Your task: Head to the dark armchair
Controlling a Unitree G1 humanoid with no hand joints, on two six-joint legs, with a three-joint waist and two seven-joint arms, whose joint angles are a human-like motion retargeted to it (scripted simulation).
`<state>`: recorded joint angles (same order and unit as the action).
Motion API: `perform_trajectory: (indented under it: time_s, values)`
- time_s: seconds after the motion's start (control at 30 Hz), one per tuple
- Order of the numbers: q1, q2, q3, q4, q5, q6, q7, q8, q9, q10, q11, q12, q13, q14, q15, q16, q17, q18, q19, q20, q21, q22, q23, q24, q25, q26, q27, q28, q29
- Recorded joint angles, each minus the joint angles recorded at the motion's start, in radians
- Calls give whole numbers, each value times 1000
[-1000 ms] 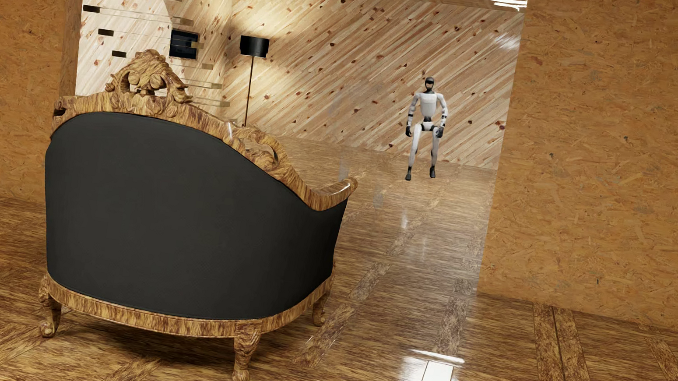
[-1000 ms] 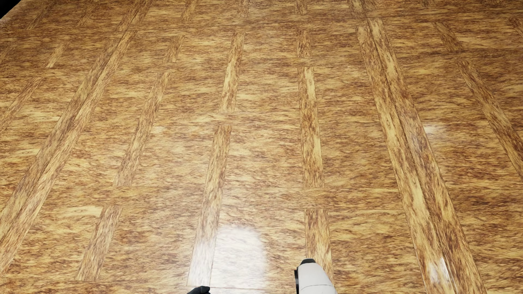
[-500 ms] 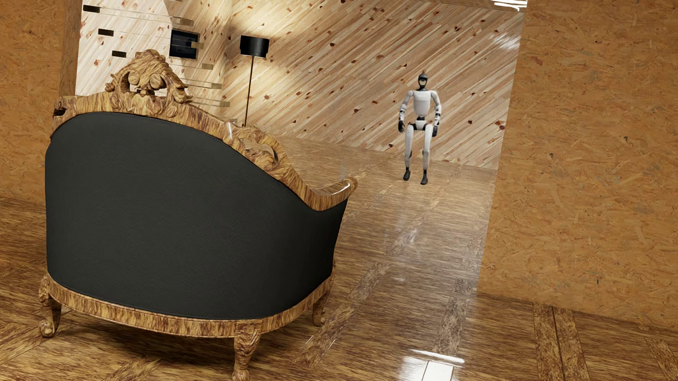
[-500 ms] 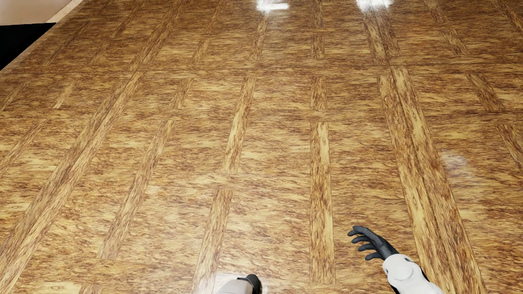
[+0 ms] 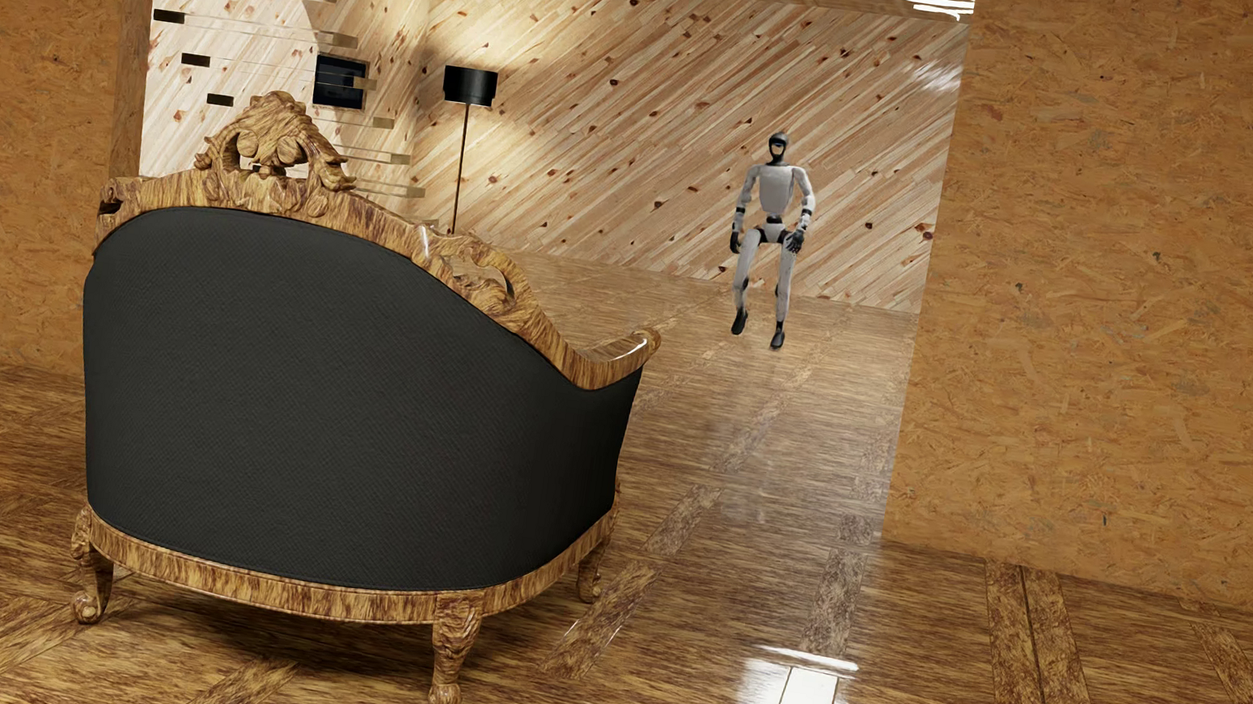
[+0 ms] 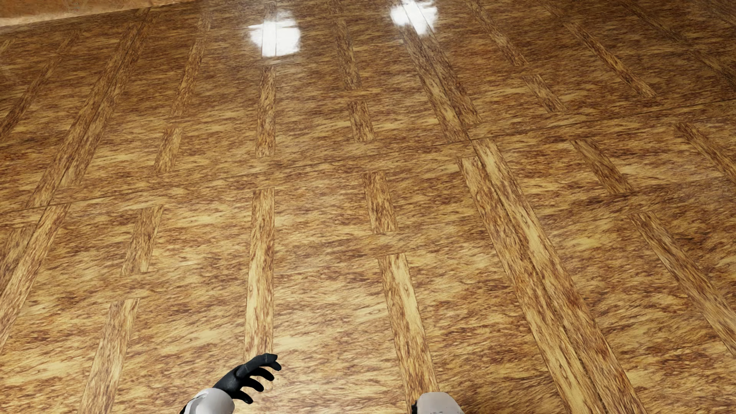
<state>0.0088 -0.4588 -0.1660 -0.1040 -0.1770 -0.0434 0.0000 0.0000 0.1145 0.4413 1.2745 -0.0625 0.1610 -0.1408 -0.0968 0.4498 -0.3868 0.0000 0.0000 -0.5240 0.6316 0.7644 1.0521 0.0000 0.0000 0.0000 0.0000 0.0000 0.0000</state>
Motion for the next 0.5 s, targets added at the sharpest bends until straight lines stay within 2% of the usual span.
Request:
perform_trajectory:
  time_s: [0.07,0.13,0.17,0.2,0.23,0.27,0.3,0.33,0.37,0.43,0.47,0.5]
  values:
    - [88,-56,-51,14,3,8,0,0,-7,-6,-301,-42,40,-104,78,25,-9,0,0,39,-7,-60,-17,0,0,0,0,0,0]
    - [147,-63,-55,12,13,6,0,0,-27,-7,-610,-78,47,-168,119,31,-5,0,0,69,24,-99,-4,0,0,0,0,0,0]
    - [173,-46,-52,13,9,4,0,0,-37,-4,-1022,-91,43,-187,188,25,0,0,0,73,44,-104,9,0,0,0,0,0,0]
    - [194,-27,-61,26,-5,6,0,0,-42,-8,-1150,-98,34,-179,221,14,5,0,0,67,66,-103,22,0,0,0,0,0,0]
    - [213,-66,-62,37,-7,7,0,0,-38,-11,-818,-93,18,-145,166,-3,12,0,0,59,84,-97,38,0,0,0,0,0,0]
    - [234,-106,-63,53,7,9,0,0,-37,0,-739,-69,-4,-91,107,-19,19,0,0,48,103,-90,52,0,0,0,0,0,0]
    - [243,-109,-76,80,6,16,0,0,-46,23,-681,-30,-13,-4,138,-36,26,0,0,24,94,-75,48,0,0,0,0,0,0]
    - [234,-108,-70,101,8,25,0,0,-46,91,-595,19,-21,137,157,-54,33,0,0,-11,72,-44,40,0,0,0,0,0,0]
    - [179,-85,-48,117,28,32,0,0,-45,227,-544,66,-38,293,127,-66,36,0,0,-59,54,-4,30,0,0,0,0,0,0]
    - [-15,75,3,155,90,59,0,0,-14,625,-568,147,-66,526,52,-66,16,0,0,-173,26,24,-63,0,0,0,0,0,0]
    - [-114,140,49,152,111,63,0,0,-7,807,-595,174,-89,525,33,-67,2,0,0,-208,-4,33,-100,0,0,0,0,0,0]
    - [-200,204,110,134,118,55,0,0,-2,913,-626,206,-114,468,21,-67,-12,0,0,-220,-35,31,-125,0,0,0,0,0,0]
